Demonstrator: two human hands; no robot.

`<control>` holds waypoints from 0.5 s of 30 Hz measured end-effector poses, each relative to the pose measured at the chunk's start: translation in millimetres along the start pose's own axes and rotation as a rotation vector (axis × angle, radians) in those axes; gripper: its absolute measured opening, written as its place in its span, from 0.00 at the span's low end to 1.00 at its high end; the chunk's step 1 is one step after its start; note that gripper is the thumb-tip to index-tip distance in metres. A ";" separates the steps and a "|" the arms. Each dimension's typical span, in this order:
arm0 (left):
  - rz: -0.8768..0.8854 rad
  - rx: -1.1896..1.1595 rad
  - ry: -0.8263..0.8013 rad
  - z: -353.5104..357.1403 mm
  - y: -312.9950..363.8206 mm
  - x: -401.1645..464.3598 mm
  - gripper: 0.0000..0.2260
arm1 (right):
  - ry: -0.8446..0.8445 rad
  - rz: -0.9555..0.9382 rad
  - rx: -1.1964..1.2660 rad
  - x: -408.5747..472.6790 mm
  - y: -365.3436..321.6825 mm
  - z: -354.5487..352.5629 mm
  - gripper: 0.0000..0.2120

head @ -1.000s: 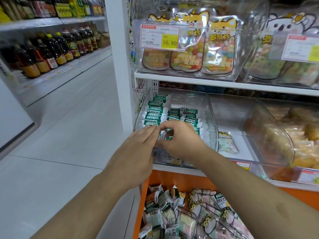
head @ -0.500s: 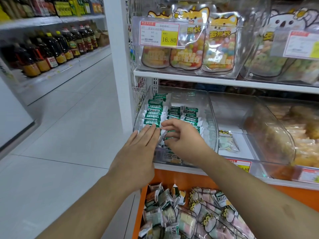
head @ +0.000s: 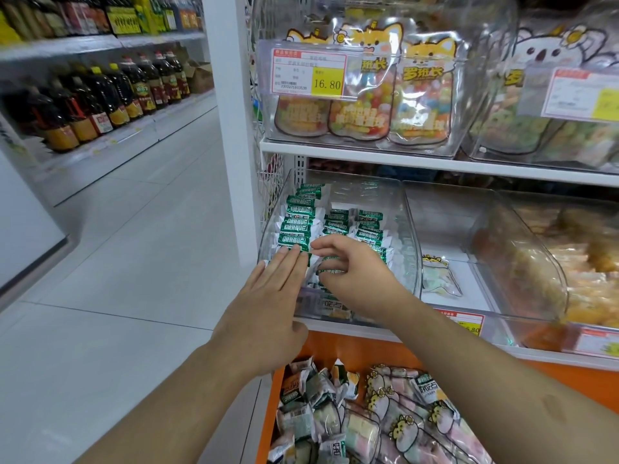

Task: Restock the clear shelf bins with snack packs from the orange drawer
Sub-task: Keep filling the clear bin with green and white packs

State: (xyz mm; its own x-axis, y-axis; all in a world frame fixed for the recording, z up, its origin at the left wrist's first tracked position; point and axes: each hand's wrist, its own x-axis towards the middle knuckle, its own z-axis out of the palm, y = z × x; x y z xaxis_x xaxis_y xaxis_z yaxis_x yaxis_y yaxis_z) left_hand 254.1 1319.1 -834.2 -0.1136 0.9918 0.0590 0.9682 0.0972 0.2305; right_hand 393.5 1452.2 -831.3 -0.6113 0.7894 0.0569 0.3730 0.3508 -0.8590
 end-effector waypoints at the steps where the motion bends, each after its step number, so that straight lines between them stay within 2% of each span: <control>1: 0.001 -0.001 0.006 -0.4 -0.1 -0.1 0.43 | 0.000 0.001 0.004 -0.3 -0.5 0.0 0.23; 9: -0.016 0.027 0.062 1.8 1.6 1.4 0.41 | -0.012 -0.012 -0.001 0.9 2.7 -1.0 0.25; 12: -0.021 0.016 0.064 4.0 2.3 1.7 0.42 | 0.026 0.006 0.043 8.9 2.1 -3.9 0.18; 15: -0.027 -0.007 0.070 4.6 2.3 1.6 0.42 | 0.147 0.032 0.034 24.0 -2.7 -6.3 0.10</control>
State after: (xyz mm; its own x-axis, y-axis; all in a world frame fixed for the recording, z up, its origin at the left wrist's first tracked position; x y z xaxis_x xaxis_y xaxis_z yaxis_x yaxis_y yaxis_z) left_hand 257.2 1321.3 -838.1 -0.1552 0.9805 0.1203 0.9629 0.1230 0.2401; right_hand 382.2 1473.4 -824.5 -0.4895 0.8662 0.1010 0.3656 0.3090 -0.8780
